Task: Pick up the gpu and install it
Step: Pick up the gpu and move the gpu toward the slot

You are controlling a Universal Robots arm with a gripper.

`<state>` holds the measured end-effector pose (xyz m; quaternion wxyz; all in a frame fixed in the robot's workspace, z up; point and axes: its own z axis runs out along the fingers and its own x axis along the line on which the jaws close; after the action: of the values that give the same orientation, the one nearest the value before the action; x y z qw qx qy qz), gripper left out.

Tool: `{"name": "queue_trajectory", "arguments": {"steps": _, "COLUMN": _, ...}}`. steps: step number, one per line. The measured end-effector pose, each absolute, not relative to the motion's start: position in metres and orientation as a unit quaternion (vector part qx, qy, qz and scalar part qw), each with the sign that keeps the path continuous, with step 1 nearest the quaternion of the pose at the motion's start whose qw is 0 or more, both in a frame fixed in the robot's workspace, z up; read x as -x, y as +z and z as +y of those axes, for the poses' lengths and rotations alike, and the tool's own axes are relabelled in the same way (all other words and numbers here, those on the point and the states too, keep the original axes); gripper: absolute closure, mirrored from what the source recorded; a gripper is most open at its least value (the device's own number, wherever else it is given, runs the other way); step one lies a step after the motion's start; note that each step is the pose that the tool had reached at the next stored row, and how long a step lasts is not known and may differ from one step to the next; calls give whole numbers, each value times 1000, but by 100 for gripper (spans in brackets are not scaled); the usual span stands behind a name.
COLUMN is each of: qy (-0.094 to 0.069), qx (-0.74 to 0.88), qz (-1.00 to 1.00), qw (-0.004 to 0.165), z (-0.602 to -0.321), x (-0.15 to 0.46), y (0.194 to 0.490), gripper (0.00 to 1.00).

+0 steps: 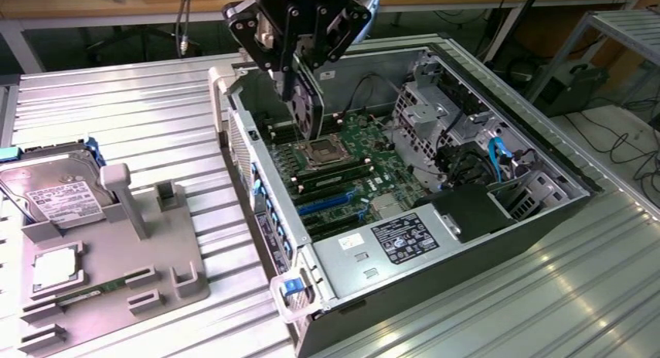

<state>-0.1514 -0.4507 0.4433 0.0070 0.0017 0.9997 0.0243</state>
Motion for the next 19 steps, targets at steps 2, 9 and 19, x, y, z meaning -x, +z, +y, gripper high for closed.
{"name": "queue_trajectory", "arguments": {"steps": 2, "qy": 24, "qx": -2, "qz": 1000, "qw": 7, "z": -451, "x": 149, "y": 443, "gripper": 72}}
{"name": "queue_trajectory", "arguments": {"steps": 9, "qy": 24, "qx": -2, "qz": 1000, "qw": 7, "z": -451, "x": 142, "y": 443, "gripper": 72}}
{"name": "queue_trajectory", "arguments": {"steps": 19, "qy": 24, "qx": -2, "qz": 1000, "qw": 7, "z": -451, "x": 132, "y": 443, "gripper": 72}}
